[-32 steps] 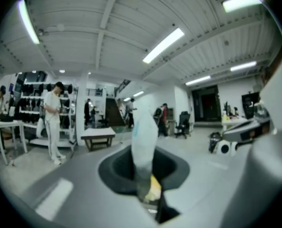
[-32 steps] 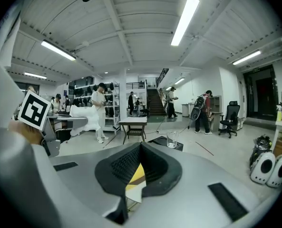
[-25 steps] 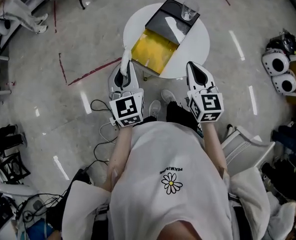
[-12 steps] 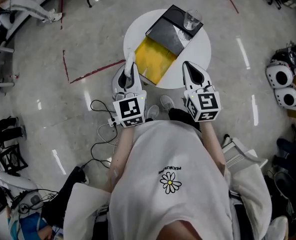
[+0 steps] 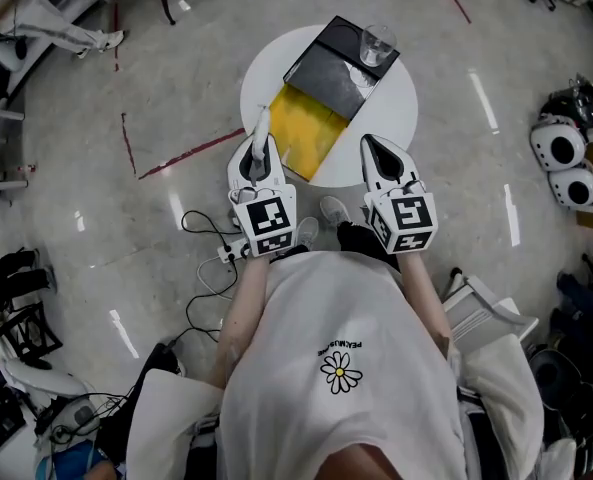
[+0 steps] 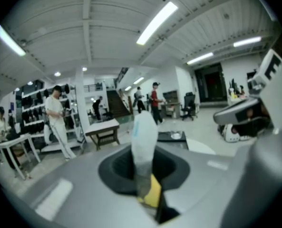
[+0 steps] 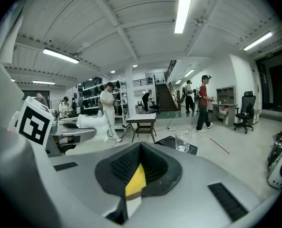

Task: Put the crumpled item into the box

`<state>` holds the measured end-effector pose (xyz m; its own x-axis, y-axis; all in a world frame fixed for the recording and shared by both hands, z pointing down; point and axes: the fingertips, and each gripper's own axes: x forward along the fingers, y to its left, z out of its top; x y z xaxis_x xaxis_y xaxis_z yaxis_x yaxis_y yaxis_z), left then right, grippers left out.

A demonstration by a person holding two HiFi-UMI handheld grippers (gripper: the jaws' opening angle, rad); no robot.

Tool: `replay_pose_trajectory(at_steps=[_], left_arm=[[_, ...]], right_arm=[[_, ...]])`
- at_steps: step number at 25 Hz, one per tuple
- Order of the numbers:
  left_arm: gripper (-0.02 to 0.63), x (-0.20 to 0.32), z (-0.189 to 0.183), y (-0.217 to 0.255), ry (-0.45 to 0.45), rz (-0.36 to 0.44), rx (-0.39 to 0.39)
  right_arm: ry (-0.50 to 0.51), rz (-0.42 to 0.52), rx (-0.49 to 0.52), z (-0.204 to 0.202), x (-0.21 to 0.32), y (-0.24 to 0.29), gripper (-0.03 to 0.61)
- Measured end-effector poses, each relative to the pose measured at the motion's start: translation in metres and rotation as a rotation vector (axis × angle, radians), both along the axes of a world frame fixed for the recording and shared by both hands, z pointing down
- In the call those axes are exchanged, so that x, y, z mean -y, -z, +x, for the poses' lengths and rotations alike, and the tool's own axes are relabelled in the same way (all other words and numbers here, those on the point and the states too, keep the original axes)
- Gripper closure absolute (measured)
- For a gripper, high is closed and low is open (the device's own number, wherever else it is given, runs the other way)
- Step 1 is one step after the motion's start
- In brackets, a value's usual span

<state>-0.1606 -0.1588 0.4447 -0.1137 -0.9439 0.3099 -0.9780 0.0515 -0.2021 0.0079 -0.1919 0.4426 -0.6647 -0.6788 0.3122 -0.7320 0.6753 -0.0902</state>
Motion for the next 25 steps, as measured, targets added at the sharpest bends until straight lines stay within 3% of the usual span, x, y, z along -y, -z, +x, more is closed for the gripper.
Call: replay_pose_trajectory(at_steps=[3, 8, 13, 19, 25], left_arm=[[0.572, 0.019, 0.006, -0.014, -0.066, -0.061, 0.103], [0.572, 0.05, 0.022, -0.06, -0.27, -0.243, 0.378], [0.572, 0.069, 0.037, -0.114, -0.45, -0.399, 0.577], [0.572, 0.084, 0.033, -0.167, -0.548, -0.546, 0.751], [0.571, 0.09, 0.029, -0.2, -0.624, -0.633, 0.938]], right_arm=[[-0.016, -0.01, -0.007, 0.006, 0.002, -0.004, 0.578], [-0.053, -0.019, -0.021, 0.019, 0.005, -0.007, 0.578], [-0.107, -0.037, -0.033, 0.037, 0.007, -0.014, 0.578], [-0.151, -0.057, -0.039, 0.05, 0.008, -0.019, 0.578], [-0.184, -0.069, -0.048, 0.063, 0.005, -0.022, 0.578]])
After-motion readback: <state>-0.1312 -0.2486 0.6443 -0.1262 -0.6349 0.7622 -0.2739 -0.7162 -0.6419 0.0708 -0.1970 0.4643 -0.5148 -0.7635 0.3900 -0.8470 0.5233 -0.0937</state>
